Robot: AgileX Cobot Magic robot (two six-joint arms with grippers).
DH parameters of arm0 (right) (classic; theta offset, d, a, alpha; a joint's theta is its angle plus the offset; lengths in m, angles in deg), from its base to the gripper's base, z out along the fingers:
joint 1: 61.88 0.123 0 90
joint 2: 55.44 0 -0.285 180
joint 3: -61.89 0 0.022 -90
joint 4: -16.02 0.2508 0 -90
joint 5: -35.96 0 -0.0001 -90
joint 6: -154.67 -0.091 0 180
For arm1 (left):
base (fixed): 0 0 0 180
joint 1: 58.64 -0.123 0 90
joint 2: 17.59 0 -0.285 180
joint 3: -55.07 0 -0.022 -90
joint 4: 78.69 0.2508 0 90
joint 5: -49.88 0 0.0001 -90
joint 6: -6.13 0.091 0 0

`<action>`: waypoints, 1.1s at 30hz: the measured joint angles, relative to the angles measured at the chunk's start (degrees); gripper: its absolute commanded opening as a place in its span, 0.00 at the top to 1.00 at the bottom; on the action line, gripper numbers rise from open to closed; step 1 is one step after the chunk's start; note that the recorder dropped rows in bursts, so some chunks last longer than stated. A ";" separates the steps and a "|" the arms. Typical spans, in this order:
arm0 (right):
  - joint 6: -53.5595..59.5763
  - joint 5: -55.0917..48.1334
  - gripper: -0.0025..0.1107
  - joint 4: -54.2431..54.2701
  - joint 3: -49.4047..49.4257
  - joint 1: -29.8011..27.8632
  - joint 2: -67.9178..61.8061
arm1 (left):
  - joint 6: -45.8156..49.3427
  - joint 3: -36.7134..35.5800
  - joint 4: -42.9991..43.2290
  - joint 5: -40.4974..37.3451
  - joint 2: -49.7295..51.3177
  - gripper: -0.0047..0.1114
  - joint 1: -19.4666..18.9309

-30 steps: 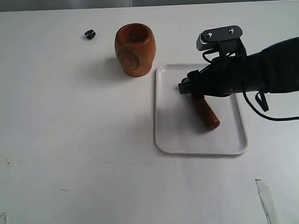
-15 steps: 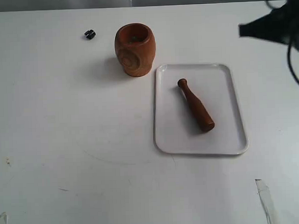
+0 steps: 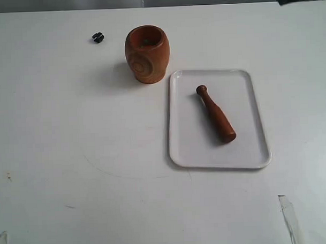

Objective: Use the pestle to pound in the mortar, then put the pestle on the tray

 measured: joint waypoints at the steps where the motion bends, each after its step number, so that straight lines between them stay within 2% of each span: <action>1: -1.27 -0.14 0.98 -1.55 0.93 0.00 1.14 | 0.00 0.00 0.00 0.00 0.00 0.96 0.00; 7: -6.56 -1.03 0.98 -10.94 8.52 0.00 10.98 | 0.00 0.00 0.00 0.00 0.00 0.96 0.00; 9: -10.40 -1.03 0.98 -15.82 11.08 0.00 15.88 | 0.00 0.00 0.00 0.00 0.00 0.96 0.00; 10: -16.38 -1.03 0.98 -20.55 13.80 0.00 21.09 | 0.00 0.00 0.00 0.00 0.00 0.96 0.00; 13: -24.95 -1.03 0.98 -25.31 17.66 0.00 28.48 | 0.00 0.00 0.00 0.00 0.00 0.96 0.00; 18: -30.40 -1.15 0.98 -29.84 26.11 0.00 40.46 | 0.00 0.00 0.00 0.00 0.00 0.96 0.00; 23: -44.34 -13.85 0.98 -37.86 27.04 0.00 47.79 | 0.00 0.00 0.00 0.00 0.00 0.96 0.00; 25: -46.43 -20.63 0.98 -38.55 27.17 0.00 48.32 | 0.00 0.00 0.00 0.00 0.00 0.96 0.00; 29: -38.07 -33.25 0.98 -30.47 27.29 0.00 48.36 | 0.00 0.00 0.00 0.00 0.00 0.96 0.00; 33: -14.79 -37.40 0.98 -9.11 27.29 0.00 48.36 | 0.00 0.00 0.00 0.00 0.00 0.96 0.00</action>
